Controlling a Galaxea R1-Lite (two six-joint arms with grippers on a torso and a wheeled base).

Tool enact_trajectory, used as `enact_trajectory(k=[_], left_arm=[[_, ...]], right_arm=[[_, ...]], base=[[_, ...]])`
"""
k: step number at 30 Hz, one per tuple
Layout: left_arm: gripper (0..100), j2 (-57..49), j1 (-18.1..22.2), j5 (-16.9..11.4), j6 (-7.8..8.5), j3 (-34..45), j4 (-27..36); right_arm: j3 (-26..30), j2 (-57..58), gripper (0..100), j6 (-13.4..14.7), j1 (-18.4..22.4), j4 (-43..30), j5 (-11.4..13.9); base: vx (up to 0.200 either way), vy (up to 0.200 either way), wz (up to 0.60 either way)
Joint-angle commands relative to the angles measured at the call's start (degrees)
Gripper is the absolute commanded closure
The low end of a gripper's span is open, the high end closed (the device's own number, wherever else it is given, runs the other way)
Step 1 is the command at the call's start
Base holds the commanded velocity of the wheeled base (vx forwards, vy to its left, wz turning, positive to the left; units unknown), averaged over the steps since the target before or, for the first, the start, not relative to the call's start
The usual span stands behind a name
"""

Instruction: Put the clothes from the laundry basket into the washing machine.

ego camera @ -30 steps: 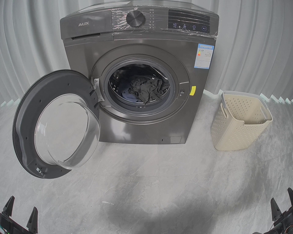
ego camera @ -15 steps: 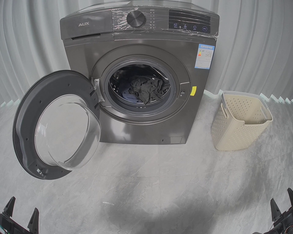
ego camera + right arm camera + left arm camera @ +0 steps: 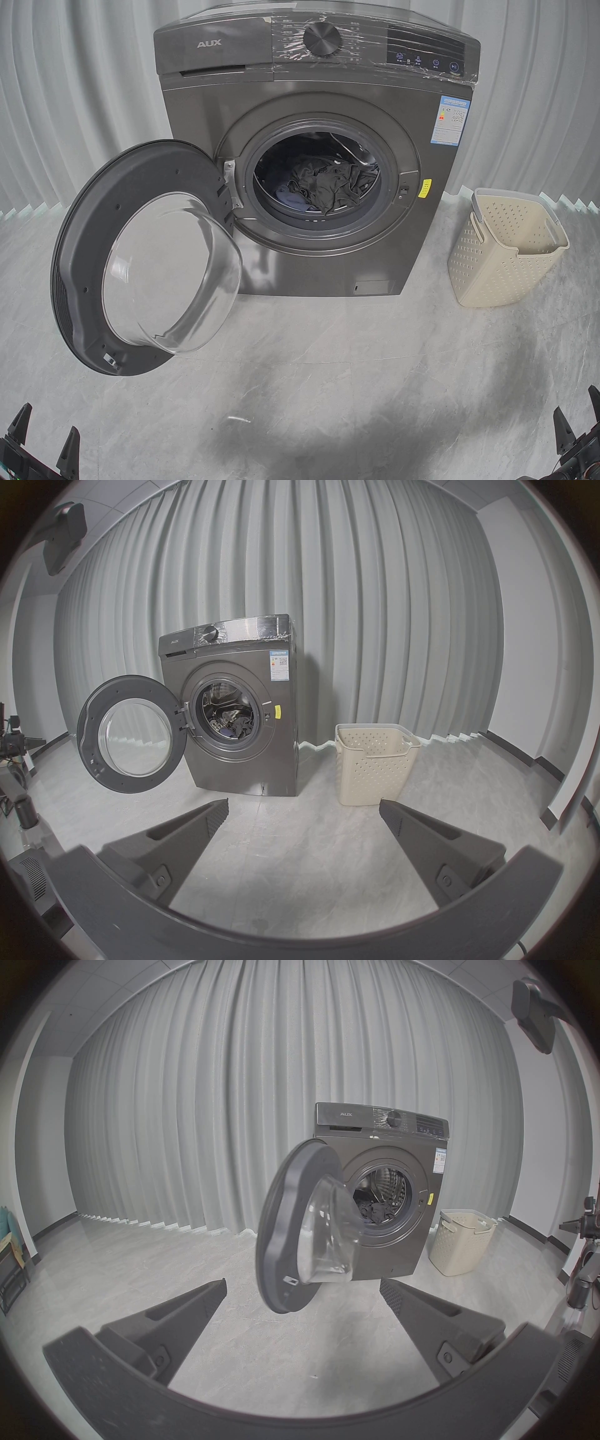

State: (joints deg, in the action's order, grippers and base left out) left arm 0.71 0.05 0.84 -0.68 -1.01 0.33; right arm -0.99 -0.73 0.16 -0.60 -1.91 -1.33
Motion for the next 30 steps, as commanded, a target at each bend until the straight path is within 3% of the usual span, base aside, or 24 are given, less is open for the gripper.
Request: enact_trajectory(k=[1, 9, 19, 22, 25, 26, 28, 30], left_arm=[[0, -0.7, 0.0, 0.0, -0.11, 1.0, 0.0], [0, -0.7, 0.0, -0.1, 0.51, 1.0, 0.0], [0, -0.7, 0.1, -0.1, 0.59, 1.0, 0.0], [0, -0.7, 0.1, -0.1, 1.56, 1.0, -0.2], [0, -0.7, 0.1, -0.1, 0.95, 0.3, -0.9], [0, 0.5, 0.4, -1.3, 0.51, -7.0, -2.1], [0, 1.5, 0.5, -1.6, 0.51, -9.0, -1.8], [0, 9.0, -0.1, -5.1, 0.51, -14.2, 0.1]], right_arm=[[0.3, 0.6, 0, 0.0, 0.0, 0.0, 0.0], [0.3, 0.6, 0, 0.0, 0.0, 0.0, 0.0], [0.3, 0.6, 0, 0.0, 0.0, 0.0, 0.0], [0.3, 0.6, 0, 0.0, 0.0, 0.0, 0.0], [0.3, 0.6, 0, 0.0, 0.0, 0.0, 0.0], [0.3, 0.6, 0, 0.0, 0.0, 0.0, 0.0], [0.3, 0.6, 0, 0.0, 0.0, 0.0, 0.0], [0.3, 0.6, 0, 0.0, 0.0, 0.0, 0.0]], base=[[0.0, 0.2, 0.0], [0.0, 0.2, 0.0], [0.0, 0.0, 0.0], [0.0, 0.0, 0.0], [0.0, 0.0, 0.0], [0.0, 0.0, 0.0], [0.0, 0.0, 0.0], [0.0, 0.0, 0.0]])
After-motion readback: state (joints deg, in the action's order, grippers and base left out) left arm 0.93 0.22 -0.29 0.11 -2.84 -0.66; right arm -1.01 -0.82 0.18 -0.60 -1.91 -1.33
